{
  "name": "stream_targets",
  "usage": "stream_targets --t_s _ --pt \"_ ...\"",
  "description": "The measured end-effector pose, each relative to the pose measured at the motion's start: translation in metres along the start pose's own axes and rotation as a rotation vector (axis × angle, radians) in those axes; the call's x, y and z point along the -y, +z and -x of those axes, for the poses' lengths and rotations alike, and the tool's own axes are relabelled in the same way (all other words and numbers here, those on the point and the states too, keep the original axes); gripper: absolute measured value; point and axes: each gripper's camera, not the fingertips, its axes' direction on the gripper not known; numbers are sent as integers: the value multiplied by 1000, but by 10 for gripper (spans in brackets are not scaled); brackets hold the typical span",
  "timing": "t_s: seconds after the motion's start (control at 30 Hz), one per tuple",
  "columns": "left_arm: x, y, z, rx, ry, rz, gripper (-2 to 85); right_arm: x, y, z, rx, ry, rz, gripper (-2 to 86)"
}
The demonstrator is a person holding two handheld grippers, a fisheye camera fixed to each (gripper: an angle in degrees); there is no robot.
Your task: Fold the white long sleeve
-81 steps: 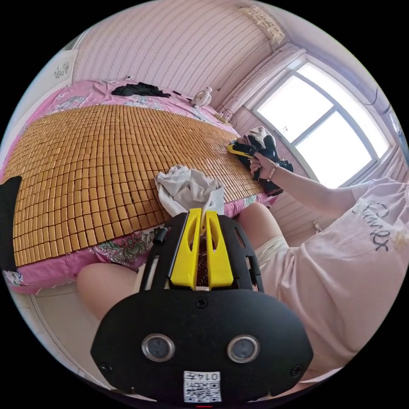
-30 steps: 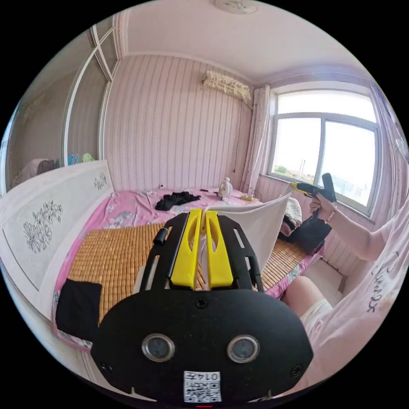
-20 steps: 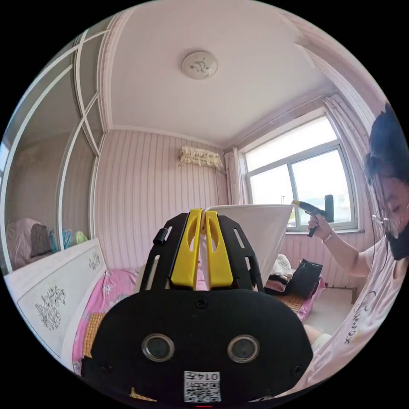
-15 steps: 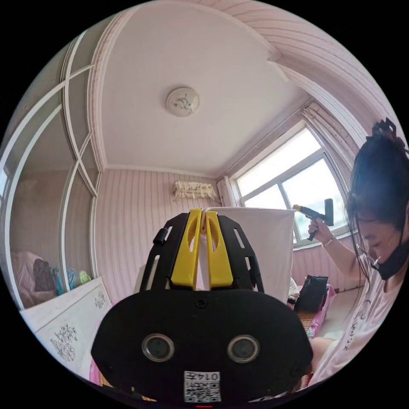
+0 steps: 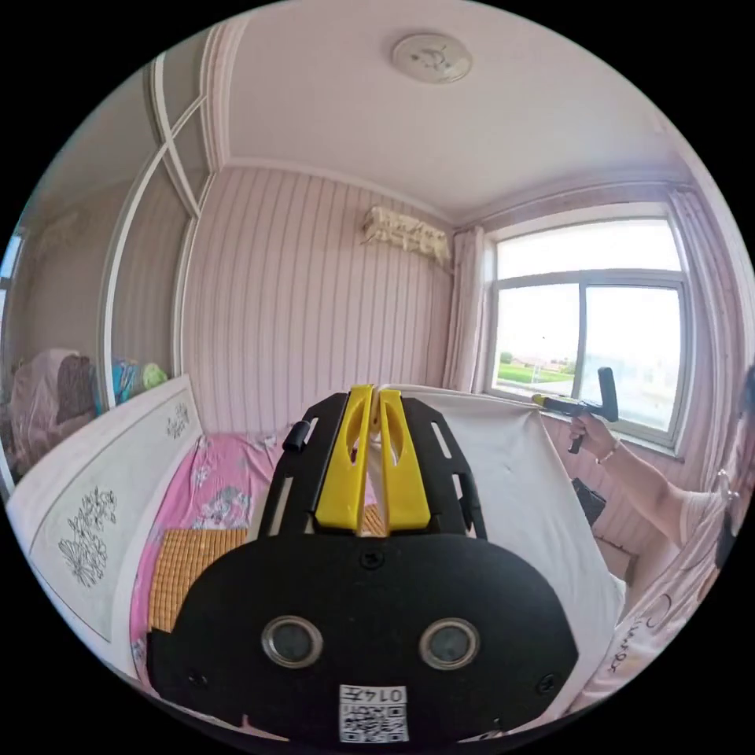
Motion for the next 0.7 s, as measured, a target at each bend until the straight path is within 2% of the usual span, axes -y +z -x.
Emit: stream_targets --t_s 0.03,0.1,0.17,0.23,0.3,0.4,0.5,0.6,0.7 --pt "-15 32 17 22 -42 54 -10 -4 29 -24 41 123 27 6" --pt "-31 70 46 25 -136 85 -10 9 48 -49 72 214 15 6" --pt "-23 95 74 15 -264 40 -10 39 39 -60 124 234 -108 6" --pt "1 94 77 21 -267 -68 -10 81 5 -53 158 135 -345 6" --pt "22 85 69 24 -201 -188 -10 97 -18 -41 146 35 -485 6" --pt "29 82 52 49 -87 -255 -10 86 -24 -33 130 -96 -551 6" --pt "-10 100 51 80 -17 -174 -10 37 7 -50 152 -133 -434 7" --pt "-87 131 57 131 49 13 -9 -48 59 -76 126 -115 -228 7" --pt "-202 167 68 129 46 232 -8 -156 120 -105 88 -48 18 8"
